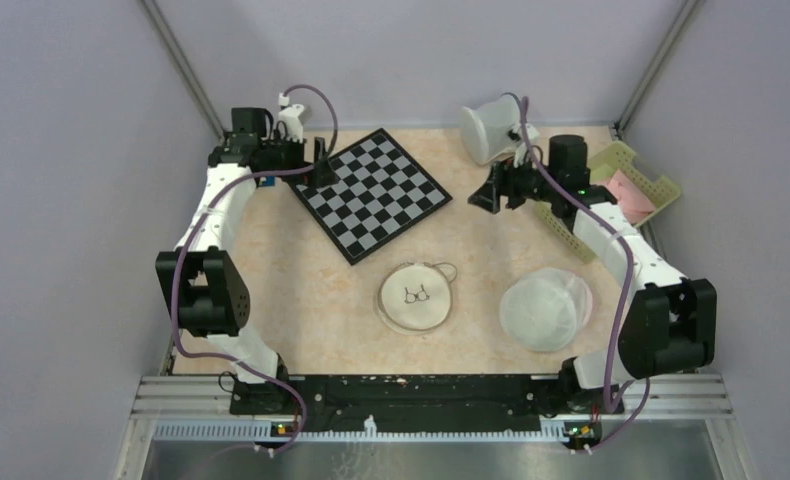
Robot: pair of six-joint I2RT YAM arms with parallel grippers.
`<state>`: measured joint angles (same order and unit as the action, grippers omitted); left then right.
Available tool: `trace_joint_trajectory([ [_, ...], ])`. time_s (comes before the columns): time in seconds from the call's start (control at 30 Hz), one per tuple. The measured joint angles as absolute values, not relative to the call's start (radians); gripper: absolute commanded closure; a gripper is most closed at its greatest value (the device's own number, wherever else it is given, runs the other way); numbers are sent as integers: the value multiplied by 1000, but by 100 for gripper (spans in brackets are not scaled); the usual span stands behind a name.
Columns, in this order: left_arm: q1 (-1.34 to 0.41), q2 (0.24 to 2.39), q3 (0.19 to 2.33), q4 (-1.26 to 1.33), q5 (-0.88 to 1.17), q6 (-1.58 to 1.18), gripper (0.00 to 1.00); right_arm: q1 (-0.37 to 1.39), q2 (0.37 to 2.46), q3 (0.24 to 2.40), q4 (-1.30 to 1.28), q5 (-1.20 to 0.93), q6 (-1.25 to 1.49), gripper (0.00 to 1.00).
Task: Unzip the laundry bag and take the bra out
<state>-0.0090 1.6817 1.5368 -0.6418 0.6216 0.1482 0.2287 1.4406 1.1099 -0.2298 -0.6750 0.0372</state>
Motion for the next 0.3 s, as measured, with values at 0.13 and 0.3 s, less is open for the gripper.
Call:
trace_joint_trajectory([
  [0.13, 71, 1719, 1607, -649, 591, 148, 1, 83, 1417, 1135, -217, -680, 57, 28],
  [0.3, 139, 1728, 1625, -649, 547, 147, 1, -91, 1400, 1135, -212, -683, 74, 28],
])
